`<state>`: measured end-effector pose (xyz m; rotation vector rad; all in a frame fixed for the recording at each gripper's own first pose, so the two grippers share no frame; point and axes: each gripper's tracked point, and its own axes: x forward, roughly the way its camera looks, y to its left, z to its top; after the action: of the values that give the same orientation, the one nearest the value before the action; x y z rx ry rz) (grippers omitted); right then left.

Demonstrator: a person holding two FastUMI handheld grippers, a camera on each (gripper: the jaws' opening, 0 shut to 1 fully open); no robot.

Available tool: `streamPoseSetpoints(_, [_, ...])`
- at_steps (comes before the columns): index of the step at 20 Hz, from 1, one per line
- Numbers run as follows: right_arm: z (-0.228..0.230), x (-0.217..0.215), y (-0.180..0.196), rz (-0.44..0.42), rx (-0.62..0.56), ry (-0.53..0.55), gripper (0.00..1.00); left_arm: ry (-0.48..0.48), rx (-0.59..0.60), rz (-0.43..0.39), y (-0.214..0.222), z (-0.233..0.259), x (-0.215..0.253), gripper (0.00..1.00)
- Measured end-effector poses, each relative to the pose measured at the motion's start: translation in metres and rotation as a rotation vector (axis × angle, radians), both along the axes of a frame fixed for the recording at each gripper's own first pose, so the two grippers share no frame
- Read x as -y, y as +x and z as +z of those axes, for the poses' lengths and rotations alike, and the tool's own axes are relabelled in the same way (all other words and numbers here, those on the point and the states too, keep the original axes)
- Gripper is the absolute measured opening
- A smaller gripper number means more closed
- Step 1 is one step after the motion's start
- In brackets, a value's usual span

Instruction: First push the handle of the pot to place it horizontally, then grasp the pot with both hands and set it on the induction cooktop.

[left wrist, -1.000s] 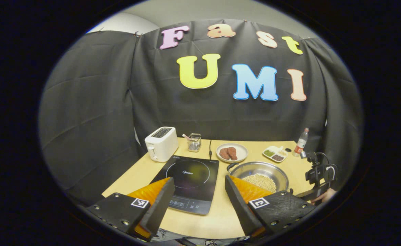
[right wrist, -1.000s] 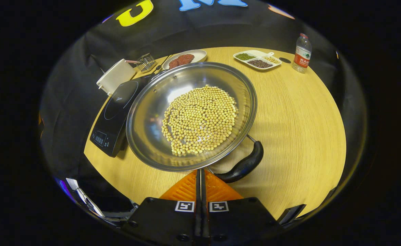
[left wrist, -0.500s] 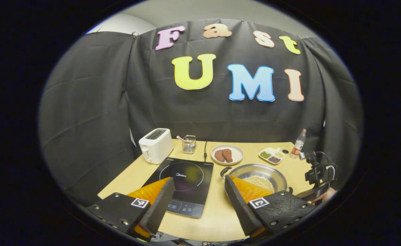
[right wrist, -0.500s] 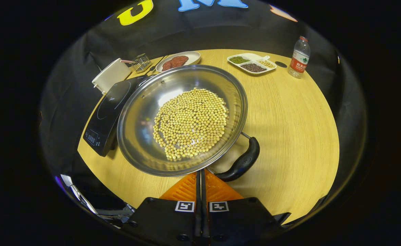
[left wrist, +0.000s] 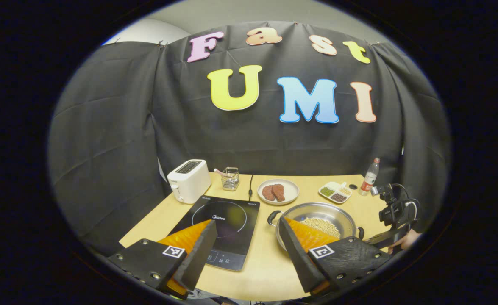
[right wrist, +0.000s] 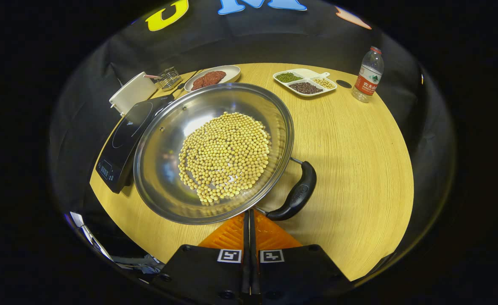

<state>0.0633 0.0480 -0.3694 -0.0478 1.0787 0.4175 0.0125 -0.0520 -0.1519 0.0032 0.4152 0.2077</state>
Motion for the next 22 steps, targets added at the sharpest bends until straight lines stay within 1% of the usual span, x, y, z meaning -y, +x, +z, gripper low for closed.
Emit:
streamPoseSetpoints(9, [-0.006, 0.021, 0.026, -0.014, -0.003, 0.007, 0.02, 0.005, -0.018, 0.008, 0.012, -0.004, 0.029, 0.88])
streamPoseSetpoints(13, [-0.006, 0.025, 0.04, -0.015, -0.001, 0.023, 0.02, 0.028, -0.042, 0.011, 0.016, -0.006, 0.041, 0.88])
streamPoseSetpoints(14, [-0.006, 0.026, 0.044, -0.014, 0.001, 0.026, 0.02, 0.035, -0.043, 0.018, 0.015, -0.005, 0.043, 0.9])
streamPoseSetpoints(15, [-0.006, 0.027, 0.047, -0.012, 0.006, 0.027, 0.02, 0.031, -0.041, 0.023, 0.015, -0.004, 0.044, 0.89])
streamPoseSetpoints(16, [-0.006, 0.028, 0.05, -0.01, 0.009, 0.029, 0.0, 0.022, -0.042, 0.031, 0.012, -0.004, 0.047, 0.88])
streamPoseSetpoints(17, [-0.006, 0.029, 0.052, -0.009, 0.011, 0.033, 0.02, 0.011, -0.048, 0.038, 0.011, -0.006, 0.049, 0.88])
streamPoseSetpoints(18, [-0.006, 0.03, 0.054, -0.009, 0.012, 0.035, 0.02, 0.001, -0.053, 0.045, 0.009, -0.008, 0.051, 0.88])
streamPoseSetpoints(19, [-0.006, 0.03, 0.057, -0.009, 0.015, 0.035, 0.02, -0.007, -0.051, 0.049, 0.008, -0.009, 0.052, 0.9])
streamPoseSetpoints(22, [-0.006, 0.033, 0.066, -0.021, 0.028, 0.032, 0.02, -0.011, -0.05, 0.048, 0.009, -0.008, 0.053, 0.9])
